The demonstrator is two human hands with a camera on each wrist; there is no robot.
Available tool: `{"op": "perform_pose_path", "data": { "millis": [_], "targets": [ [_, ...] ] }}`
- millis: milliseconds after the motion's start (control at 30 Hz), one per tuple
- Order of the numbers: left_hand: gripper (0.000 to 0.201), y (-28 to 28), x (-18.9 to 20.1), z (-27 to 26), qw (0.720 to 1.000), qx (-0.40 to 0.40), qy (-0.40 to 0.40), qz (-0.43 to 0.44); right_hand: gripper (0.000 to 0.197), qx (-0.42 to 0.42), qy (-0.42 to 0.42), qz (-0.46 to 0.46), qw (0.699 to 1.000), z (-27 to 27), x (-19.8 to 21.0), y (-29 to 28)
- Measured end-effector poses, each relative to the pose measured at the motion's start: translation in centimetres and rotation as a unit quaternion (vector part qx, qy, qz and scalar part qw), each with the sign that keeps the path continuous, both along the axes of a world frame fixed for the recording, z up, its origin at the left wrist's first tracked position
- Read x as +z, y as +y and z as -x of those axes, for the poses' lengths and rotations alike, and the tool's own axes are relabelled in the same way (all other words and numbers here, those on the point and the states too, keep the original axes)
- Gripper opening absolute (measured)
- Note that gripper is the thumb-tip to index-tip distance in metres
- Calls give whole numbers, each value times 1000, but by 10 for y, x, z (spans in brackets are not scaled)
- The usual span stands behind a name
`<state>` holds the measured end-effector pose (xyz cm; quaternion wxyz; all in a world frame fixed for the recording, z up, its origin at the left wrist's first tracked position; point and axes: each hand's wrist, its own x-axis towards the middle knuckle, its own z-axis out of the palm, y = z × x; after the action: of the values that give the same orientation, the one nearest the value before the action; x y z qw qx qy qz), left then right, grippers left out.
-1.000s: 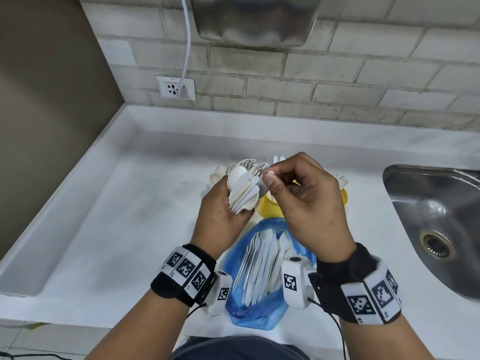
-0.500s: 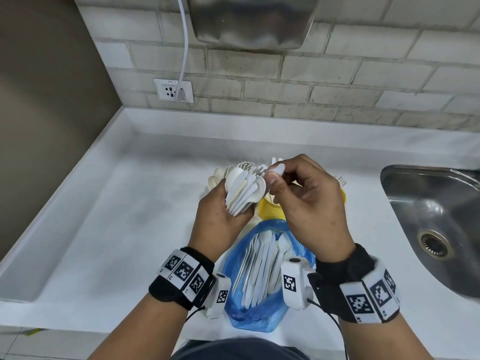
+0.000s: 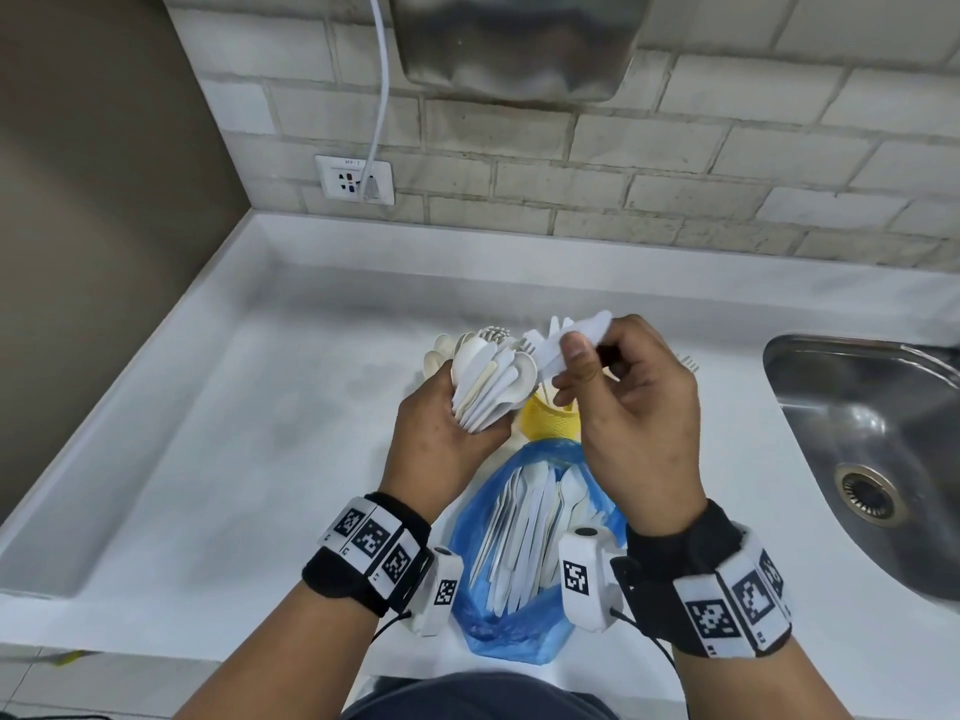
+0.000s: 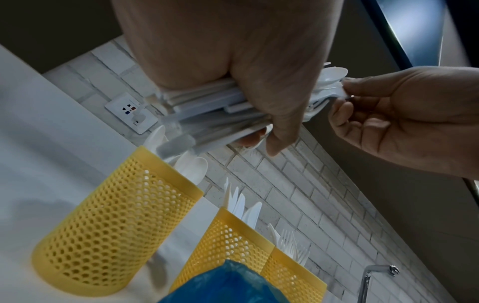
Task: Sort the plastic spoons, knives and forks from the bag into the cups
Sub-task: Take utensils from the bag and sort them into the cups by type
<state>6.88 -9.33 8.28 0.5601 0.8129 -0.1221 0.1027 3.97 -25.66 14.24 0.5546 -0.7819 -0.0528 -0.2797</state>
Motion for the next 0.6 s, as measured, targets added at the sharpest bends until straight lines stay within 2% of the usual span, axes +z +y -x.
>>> {"op": "perform_pose_path", "data": {
  "millis": [100,167,267,367,467,600],
  "targets": [
    [36,3,-4,0,1000,19,4,2,24,-27,4,-30,999,-1,2,1],
    [36,2,-3,0,1000,24,7,-2,23,0,28,-15,1000,-2,2,1],
    [35,1,0,1,1000,18,8,-9,11,68,39,16,997,-1,5,5],
    [32,3,-6,-2,999,28,15,-14,12,54,35,14,998,-1,6,3],
    [34,4,-12,-6,998,40,24,-40,22,27,39,-112,993,-3,12,2],
    [35,5,-15,-6,997,45,20,-61,28,-7,-13,-355,935,-8,28,-3]
  ]
}}
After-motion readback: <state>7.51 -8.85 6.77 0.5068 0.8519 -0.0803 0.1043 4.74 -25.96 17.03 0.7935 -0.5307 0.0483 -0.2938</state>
